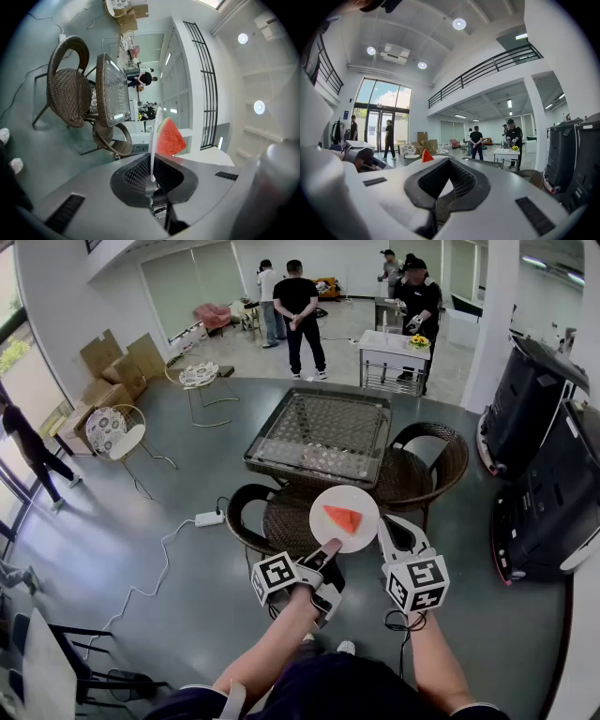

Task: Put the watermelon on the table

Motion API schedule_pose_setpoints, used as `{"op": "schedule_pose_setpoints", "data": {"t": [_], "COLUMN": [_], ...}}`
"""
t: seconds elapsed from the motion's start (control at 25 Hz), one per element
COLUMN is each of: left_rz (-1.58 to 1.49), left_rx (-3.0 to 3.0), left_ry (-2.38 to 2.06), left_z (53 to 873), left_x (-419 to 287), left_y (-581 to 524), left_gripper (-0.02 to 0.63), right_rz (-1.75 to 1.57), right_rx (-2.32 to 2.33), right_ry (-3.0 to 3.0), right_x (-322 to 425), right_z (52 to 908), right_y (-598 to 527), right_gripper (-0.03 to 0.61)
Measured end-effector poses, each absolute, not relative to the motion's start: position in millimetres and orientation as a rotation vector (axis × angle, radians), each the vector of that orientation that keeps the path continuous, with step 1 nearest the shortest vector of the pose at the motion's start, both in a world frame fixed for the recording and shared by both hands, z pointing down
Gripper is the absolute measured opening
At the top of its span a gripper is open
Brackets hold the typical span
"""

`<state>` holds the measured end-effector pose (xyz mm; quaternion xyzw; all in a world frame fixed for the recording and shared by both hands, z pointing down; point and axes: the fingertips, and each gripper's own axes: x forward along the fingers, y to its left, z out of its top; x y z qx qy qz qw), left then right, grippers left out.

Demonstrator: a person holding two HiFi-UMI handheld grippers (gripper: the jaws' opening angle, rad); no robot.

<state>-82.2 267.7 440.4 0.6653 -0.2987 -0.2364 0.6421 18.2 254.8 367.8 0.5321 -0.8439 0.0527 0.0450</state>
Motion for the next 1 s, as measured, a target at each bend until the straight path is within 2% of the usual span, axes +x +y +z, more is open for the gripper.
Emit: {"op": "schedule_pose_setpoints", "data": {"t": [1.0], "left_rz": [-0.532], "left_rx": [1.515], "left_ry": [-0.693], "left_z": [445.1], "left_x": [-67.0], "left_y": [238.5], "left_gripper": [0.014], "right_rz": [0.193], "right_rx": [1.639], "right_ry": [-2.603], "right_x": [40.4], "right_z": [368.5], "right_y": [226.5], "right_gripper": [0.0]}}
